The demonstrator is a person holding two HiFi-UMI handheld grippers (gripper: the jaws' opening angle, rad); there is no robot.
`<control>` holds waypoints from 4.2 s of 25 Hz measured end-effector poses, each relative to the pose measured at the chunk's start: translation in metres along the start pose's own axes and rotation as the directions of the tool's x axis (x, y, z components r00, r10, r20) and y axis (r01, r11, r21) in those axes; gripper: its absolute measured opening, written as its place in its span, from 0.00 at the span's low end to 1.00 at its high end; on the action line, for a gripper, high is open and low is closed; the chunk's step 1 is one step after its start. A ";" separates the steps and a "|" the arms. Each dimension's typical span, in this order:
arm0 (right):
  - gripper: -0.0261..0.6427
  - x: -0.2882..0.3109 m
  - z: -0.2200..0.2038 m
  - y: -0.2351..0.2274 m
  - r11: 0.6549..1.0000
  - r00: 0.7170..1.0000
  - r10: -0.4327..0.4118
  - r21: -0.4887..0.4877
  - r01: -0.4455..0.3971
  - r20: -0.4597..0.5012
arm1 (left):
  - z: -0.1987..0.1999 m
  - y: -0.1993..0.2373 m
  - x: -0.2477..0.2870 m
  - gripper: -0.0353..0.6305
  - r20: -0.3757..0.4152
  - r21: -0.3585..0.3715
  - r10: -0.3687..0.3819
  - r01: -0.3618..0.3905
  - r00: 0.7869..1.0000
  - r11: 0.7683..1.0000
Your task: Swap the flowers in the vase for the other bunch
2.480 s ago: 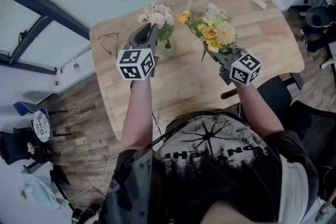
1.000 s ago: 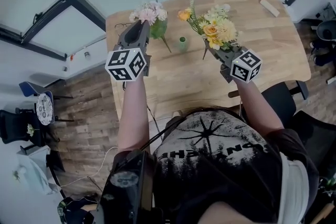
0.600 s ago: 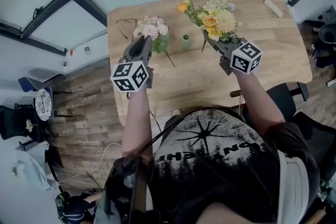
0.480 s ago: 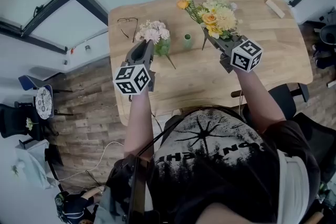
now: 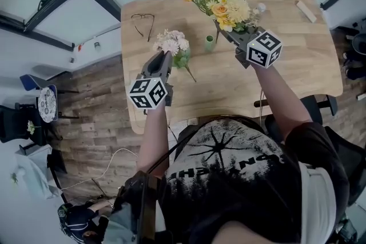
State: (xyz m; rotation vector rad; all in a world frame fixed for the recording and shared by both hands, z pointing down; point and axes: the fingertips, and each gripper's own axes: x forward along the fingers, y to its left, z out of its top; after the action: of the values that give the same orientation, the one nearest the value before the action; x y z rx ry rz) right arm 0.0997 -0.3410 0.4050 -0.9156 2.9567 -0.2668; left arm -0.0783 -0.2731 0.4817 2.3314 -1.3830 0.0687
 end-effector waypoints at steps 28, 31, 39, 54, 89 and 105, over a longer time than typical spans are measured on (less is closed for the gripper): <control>0.14 0.052 -0.092 -0.017 0.998 0.994 0.058 0.035 -0.054 -0.096 | -0.018 0.001 0.009 0.15 -0.085 0.026 0.001 0.001 0.996 1.000; 0.14 0.052 -0.105 -0.018 0.998 0.992 0.054 0.040 -0.050 -0.114 | -0.020 0.003 0.009 0.15 -0.088 0.022 0.006 -0.004 0.996 1.000; 0.15 0.049 -0.126 -0.020 0.998 0.988 0.047 0.045 -0.041 -0.148 | -0.026 0.005 0.006 0.15 -0.097 0.006 0.018 -0.018 0.995 1.000; 0.19 0.052 -0.140 -0.033 0.999 0.986 -0.021 0.042 0.028 -0.165 | -0.030 0.010 -0.003 0.15 -0.092 -0.009 0.034 -0.035 0.995 0.999; 0.43 0.010 -0.155 -0.031 0.977 0.959 -0.171 0.090 0.196 -0.226 | -0.008 0.011 -0.005 0.15 -0.062 0.024 -0.051 0.052 0.997 0.998; 0.43 -0.025 -0.108 0.006 0.951 0.945 -0.303 0.032 0.309 -0.121 | 0.021 0.009 -0.022 0.15 -0.032 0.113 -0.179 0.182 0.983 0.977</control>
State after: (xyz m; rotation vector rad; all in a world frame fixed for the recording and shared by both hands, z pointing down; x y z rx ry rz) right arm 0.1079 -0.3050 0.5097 -1.3988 2.8800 -0.4145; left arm -0.1010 -0.2665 0.4605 2.5345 -1.1795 0.1224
